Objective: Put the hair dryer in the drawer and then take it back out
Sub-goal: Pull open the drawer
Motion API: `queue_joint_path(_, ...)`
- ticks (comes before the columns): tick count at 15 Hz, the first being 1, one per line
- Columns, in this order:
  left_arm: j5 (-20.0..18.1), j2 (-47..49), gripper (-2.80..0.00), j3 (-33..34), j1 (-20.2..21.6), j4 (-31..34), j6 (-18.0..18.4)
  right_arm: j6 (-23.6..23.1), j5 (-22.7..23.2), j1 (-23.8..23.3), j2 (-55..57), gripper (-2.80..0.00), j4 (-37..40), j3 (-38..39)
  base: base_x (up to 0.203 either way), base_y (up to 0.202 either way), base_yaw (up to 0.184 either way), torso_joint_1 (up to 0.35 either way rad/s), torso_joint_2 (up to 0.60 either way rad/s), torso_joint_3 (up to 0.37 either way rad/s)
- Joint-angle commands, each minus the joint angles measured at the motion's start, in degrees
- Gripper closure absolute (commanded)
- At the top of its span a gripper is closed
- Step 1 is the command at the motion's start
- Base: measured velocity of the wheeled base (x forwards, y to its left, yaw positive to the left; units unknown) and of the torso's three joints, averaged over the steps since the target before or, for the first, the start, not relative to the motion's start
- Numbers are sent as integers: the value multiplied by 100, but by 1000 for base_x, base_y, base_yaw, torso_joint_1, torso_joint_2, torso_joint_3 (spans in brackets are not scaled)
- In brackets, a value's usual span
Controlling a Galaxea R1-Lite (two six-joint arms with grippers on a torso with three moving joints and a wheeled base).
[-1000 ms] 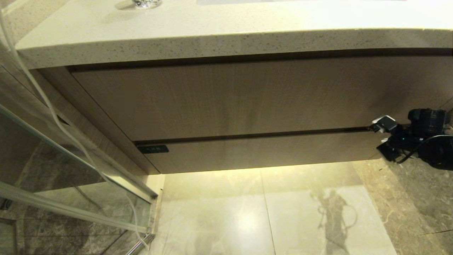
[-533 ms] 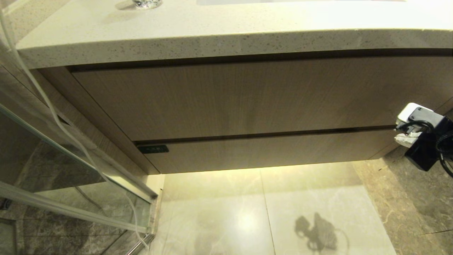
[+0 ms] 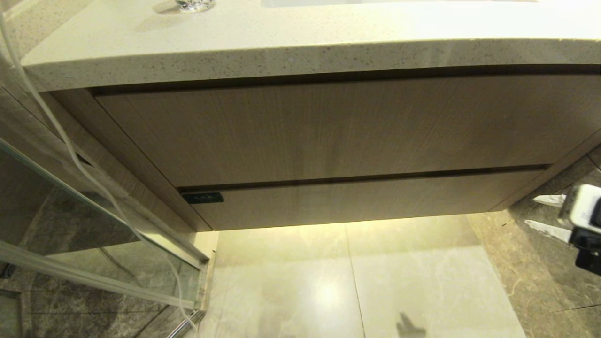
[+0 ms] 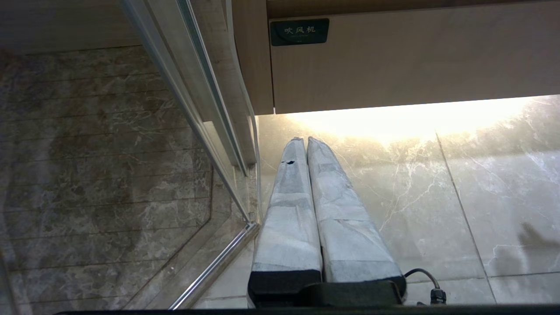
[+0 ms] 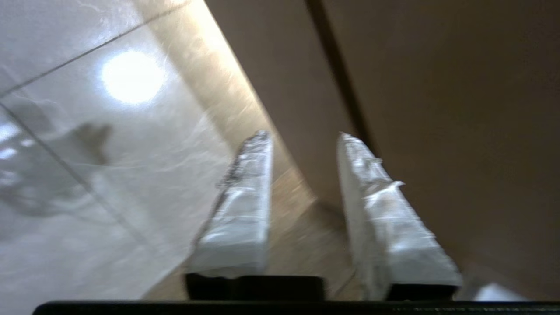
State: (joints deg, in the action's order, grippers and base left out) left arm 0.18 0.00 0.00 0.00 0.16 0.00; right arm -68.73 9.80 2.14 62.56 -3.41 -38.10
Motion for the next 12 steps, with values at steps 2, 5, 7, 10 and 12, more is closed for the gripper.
queue_joint_path(2, -1, 0, 0, 0, 0, 2, 0, -720, 320, 412, -694, -280, 14, 149, 0, 0, 0, 0, 0, 0)
queue_joint_path(5, -1, 0, 0, 0, 0, -5, 0, -1152, 866, 682, 566, -280, -526, 233, 0, 0, 0, 0, 0, 0)
queue_joint_path(7, -1, 0, 0, 0, 0, 2, 0, -1382, 1280, 781, 1252, -280, -1047, 260, 0, 0, 0, 0, 0, 0)
queue_joint_path(10, 8, 0, 0, 0, 0, 2, 0, -1663, 1752, 823, 2058, -280, -1419, 153, 0, 0, 0, 0, 0, 0)
queue_joint_path(12, 8, 0, 0, 0, 0, -7, 0, -1789, 2012, 828, 2975, -280, -1805, -60, 0, 0, 0, 0, 0, 0)
